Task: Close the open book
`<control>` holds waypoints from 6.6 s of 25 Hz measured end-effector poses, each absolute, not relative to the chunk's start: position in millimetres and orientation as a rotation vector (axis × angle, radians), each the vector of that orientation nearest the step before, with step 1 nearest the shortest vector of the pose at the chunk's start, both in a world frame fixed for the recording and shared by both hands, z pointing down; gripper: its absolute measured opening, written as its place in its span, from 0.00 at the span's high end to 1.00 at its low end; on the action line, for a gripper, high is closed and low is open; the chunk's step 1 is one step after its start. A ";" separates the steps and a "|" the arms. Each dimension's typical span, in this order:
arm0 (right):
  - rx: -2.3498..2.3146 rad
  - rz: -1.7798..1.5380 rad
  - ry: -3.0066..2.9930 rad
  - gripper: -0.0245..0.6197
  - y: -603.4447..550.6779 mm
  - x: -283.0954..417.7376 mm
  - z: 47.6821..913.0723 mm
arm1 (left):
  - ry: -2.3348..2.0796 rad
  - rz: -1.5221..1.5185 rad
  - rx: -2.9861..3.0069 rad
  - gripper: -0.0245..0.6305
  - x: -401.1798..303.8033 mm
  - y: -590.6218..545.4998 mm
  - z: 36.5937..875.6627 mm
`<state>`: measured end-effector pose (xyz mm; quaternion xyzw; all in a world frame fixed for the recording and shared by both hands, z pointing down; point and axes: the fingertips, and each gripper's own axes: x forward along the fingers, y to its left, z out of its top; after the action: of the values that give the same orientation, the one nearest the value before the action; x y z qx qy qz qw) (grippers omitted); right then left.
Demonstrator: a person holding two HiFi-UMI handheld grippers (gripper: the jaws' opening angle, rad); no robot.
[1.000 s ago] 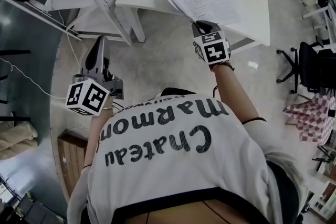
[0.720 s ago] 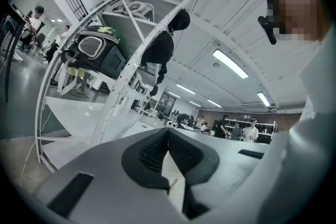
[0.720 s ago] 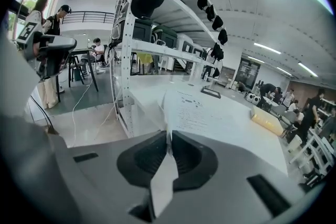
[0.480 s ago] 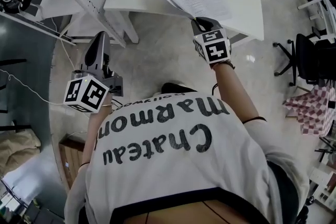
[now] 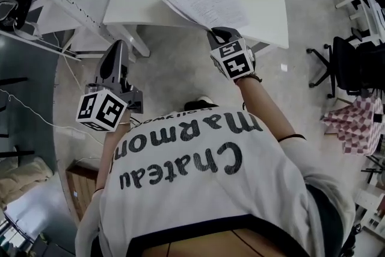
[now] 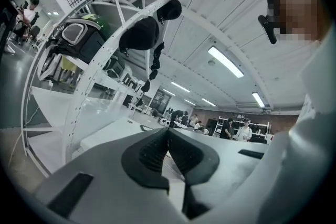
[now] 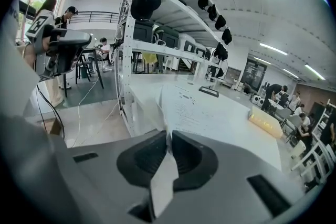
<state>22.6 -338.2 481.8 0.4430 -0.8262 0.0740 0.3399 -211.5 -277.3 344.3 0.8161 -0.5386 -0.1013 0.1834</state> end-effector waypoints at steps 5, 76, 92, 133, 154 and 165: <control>1.114 0.193 -2.158 0.89 -343.9 45.6 486.8 | -1.534 -0.287 2.277 0.93 -183.6 -279.9 350.0; 1.260 0.283 -1.987 0.89 -405.4 143.4 529.4 | -1.651 -0.252 2.227 0.93 -173.4 -295.8 348.1; 1.333 0.337 -1.915 0.89 -421.0 168.1 537.1 | -1.674 -0.255 2.214 0.93 -177.9 -299.9 347.8; 1.673 1.002 -1.826 0.75 -346.4 167.7 565.0 | -1.538 -0.229 2.314 0.93 -205.3 -279.5 348.8; 1.995 0.449 -2.482 0.88 -253.9 141.9 330.8 | -1.198 -0.218 2.534 0.93 -123.3 -242.1 335.4; 1.884 0.440 -2.574 0.89 -203.1 204.3 310.8 | -1.250 -0.244 2.495 0.93 -50.5 -178.0 334.5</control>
<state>204.3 -203.1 310.8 0.5847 -0.7987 0.1366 -0.0391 -50.5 -178.0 334.5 0.8779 -0.4397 -0.0857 0.1695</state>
